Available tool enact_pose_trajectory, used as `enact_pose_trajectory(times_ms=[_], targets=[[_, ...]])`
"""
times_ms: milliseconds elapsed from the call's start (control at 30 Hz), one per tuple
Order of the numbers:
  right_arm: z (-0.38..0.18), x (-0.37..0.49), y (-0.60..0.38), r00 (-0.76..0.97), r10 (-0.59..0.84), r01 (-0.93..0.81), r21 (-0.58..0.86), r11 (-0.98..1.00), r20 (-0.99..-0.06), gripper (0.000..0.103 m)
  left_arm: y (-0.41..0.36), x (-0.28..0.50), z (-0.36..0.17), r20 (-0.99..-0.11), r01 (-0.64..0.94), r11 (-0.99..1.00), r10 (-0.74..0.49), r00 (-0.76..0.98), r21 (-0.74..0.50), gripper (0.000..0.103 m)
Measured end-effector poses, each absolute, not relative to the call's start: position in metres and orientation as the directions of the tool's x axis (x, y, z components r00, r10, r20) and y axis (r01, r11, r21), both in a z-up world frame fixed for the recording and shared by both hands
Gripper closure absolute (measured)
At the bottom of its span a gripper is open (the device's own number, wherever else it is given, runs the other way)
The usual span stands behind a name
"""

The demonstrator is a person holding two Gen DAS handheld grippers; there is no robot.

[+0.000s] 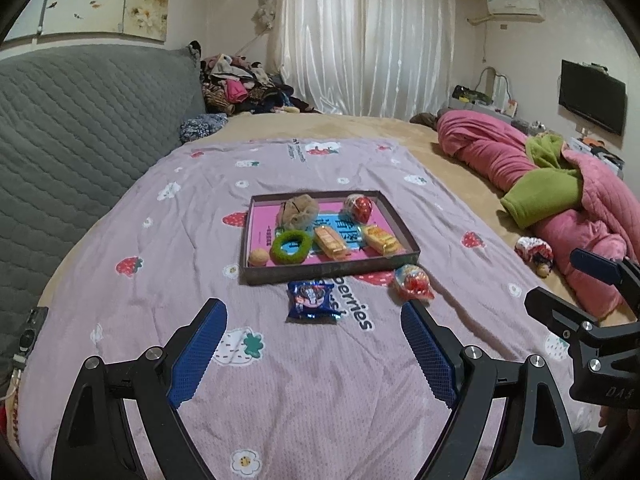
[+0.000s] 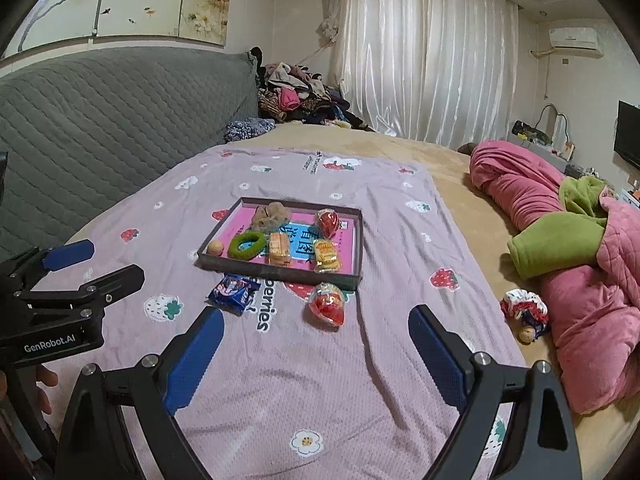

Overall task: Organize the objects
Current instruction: 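Withdraw both open tools from the tray toward the Oreo packet, then move left tool toward the blue Oreo packet while right tool approaches the red egg candy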

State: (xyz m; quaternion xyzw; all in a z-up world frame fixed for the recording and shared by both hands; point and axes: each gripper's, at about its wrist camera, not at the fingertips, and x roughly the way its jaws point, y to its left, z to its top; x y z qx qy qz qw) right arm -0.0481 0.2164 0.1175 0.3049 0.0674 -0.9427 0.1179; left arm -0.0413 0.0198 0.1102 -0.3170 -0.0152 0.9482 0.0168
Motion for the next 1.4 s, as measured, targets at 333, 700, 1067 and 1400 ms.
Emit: enact_pose_trajectory(times_ms=[333, 700, 1067, 1400], targets=[[0.091, -0.046, 0.219, -0.758, -0.187, 0.267, -0.036, -0.963, -0.625, 0.009, 0.027, -0.043, 0.082, -0.643, -0.037, -0.999, 0.043, -0.764, -0.023, 0.013], [0.07, -0.046, 0.211, -0.73, -0.189, 0.289, -0.046, -0.956, -0.657, 0.009, 0.019, -0.048, 0.058, -0.685, -0.022, -0.999, 0.036, -0.728, -0.029, 0.013], [0.049, -0.062, 0.208, -0.701, -0.176, 0.283, -0.043, -0.958, -0.691, 0.009, 0.019, -0.061, 0.032, -0.716, -0.031, -0.999, 0.049, -0.697, -0.039, 0.013], [0.027, -0.076, 0.205, -0.662, -0.163, 0.284, -0.044, -0.958, -0.732, 0.009, 0.016, -0.077, 0.009, -0.744, -0.024, -0.998, 0.057, -0.665, -0.054, 0.013]])
